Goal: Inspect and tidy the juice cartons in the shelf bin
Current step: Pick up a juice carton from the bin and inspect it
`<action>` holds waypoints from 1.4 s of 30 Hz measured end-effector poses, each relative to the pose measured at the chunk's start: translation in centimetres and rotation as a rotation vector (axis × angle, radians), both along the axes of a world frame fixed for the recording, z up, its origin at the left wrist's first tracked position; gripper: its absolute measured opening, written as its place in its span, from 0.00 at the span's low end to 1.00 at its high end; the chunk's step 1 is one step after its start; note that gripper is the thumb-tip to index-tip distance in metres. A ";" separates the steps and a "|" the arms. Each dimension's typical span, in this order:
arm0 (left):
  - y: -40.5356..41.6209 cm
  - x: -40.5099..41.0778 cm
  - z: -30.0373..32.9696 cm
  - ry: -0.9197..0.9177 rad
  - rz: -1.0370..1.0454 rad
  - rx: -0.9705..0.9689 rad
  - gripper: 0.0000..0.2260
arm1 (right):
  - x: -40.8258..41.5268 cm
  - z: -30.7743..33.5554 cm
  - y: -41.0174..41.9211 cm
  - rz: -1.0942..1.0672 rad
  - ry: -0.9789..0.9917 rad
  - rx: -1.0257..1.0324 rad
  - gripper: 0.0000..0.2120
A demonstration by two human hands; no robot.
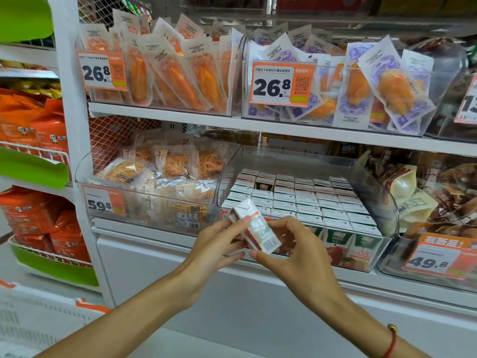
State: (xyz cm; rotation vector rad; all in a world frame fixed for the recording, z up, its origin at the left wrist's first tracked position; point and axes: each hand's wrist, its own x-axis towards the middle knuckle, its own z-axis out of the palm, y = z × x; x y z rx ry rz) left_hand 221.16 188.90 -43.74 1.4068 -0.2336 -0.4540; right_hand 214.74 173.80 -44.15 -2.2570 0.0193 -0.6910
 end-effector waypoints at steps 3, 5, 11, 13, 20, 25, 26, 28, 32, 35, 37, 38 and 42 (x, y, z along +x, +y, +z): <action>0.2 -0.1 -0.1 -0.016 -0.019 -0.004 0.13 | -0.1 -0.3 0.6 0.032 -0.021 -0.053 0.20; 0.6 0.2 0.0 -0.042 -0.022 -0.020 0.15 | 0.1 0.1 0.3 0.097 0.025 0.050 0.15; 0.9 0.6 0.4 -0.325 0.017 0.035 0.31 | 0.1 1.7 -0.6 0.261 0.117 0.391 0.14; 0.7 0.5 0.2 -0.441 0.030 0.046 0.29 | 0.0 1.9 -0.7 0.254 0.104 0.454 0.12; 0.6 -0.1 0.6 -0.783 0.122 0.175 0.23 | -0.2 2.5 -0.6 0.262 0.137 0.594 0.18; 0.5 -0.3 0.4 -0.826 0.116 0.261 0.23 | -0.1 2.4 -1.0 0.223 0.196 0.642 0.10; 0.5 -0.2 0.4 -0.822 0.101 0.261 0.23 | -0.1 2.3 -1.0 0.222 0.203 0.650 0.09; 0.6 0.2 0.1 -0.758 0.040 0.226 0.23 | -0.1 2.2 -1.3 0.229 0.220 0.650 0.08; 0.7 1.0 -0.5 -0.338 -0.024 0.097 0.27 | -0.1 2.0 -1.5 0.297 0.220 0.481 0.09; 0.7 1.4 -0.7 -0.159 -0.075 0.020 0.27 | -0.3 1.4 -1.2 0.361 0.198 0.229 0.17; 0.8 1.3 -0.6 -0.077 -0.153 -0.055 0.23 | -0.4 1.0 -1.2 0.356 0.168 0.073 0.23; 0.9 1.3 -0.5 -0.049 -0.174 -0.081 0.22 | -0.4 1.0 -1.3 0.354 0.149 0.032 0.24; 0.9 1.4 -0.5 -0.007 -0.151 -0.121 0.23 | -0.4 1.4 -1.6 0.360 0.112 -0.048 0.25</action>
